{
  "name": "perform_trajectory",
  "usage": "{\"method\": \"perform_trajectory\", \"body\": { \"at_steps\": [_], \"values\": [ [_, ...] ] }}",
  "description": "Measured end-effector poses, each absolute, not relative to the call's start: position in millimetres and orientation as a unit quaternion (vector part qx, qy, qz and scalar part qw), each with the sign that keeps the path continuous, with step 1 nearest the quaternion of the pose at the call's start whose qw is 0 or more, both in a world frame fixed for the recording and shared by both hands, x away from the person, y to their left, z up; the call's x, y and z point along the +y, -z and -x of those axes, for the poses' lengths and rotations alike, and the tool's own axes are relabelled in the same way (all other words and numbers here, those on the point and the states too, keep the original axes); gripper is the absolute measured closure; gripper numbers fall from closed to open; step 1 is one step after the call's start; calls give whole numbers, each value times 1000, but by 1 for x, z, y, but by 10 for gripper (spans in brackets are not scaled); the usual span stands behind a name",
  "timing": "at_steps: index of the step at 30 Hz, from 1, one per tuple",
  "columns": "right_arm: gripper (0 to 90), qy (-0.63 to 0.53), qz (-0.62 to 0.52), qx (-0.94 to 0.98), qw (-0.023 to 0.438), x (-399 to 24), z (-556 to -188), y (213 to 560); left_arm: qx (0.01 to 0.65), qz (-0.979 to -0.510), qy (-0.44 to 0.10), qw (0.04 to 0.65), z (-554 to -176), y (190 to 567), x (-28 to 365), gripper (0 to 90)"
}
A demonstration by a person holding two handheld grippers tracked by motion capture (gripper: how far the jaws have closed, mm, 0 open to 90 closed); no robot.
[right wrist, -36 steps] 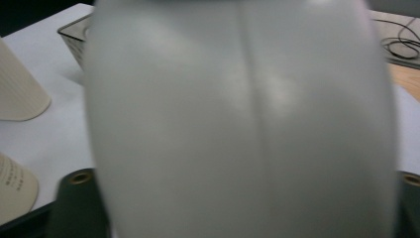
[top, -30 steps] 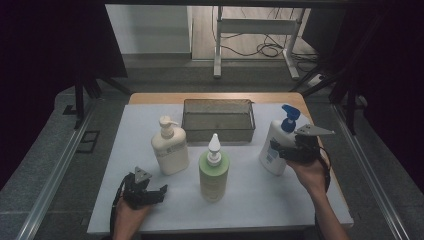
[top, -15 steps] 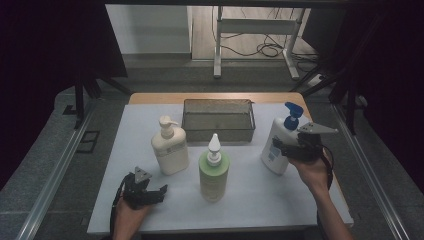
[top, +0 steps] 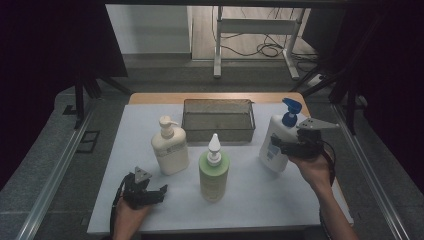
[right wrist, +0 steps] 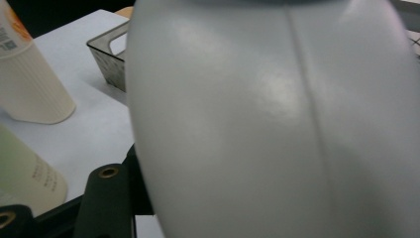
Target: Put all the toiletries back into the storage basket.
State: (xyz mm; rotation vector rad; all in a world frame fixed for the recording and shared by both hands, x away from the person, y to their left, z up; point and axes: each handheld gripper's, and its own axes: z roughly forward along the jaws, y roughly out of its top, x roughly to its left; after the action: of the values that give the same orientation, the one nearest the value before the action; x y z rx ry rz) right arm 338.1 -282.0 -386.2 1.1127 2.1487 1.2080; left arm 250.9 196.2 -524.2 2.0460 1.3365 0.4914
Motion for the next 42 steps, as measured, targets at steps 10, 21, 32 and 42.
{"method": "perform_trajectory", "body": {
  "at_steps": [10, 21, 32, 42],
  "values": [
    [383, -444, -390, 779, 209, -279, -337, 371, 508, -778, -187, 319, -251, 524, 196, 131],
    [384, -445, -371, 787, 211, -265, -340, 353, 508, -778, -187, 319, -251, 524, 196, 131],
    [385, -461, -354, 789, 199, -243, -348, 334, 508, -778, -187, 319, -251, 524, 196, 131],
    [385, -460, -345, 791, 208, -218, -363, 324, 508, -778, -187, 318, -251, 524, 196, 131]
  ]
}}
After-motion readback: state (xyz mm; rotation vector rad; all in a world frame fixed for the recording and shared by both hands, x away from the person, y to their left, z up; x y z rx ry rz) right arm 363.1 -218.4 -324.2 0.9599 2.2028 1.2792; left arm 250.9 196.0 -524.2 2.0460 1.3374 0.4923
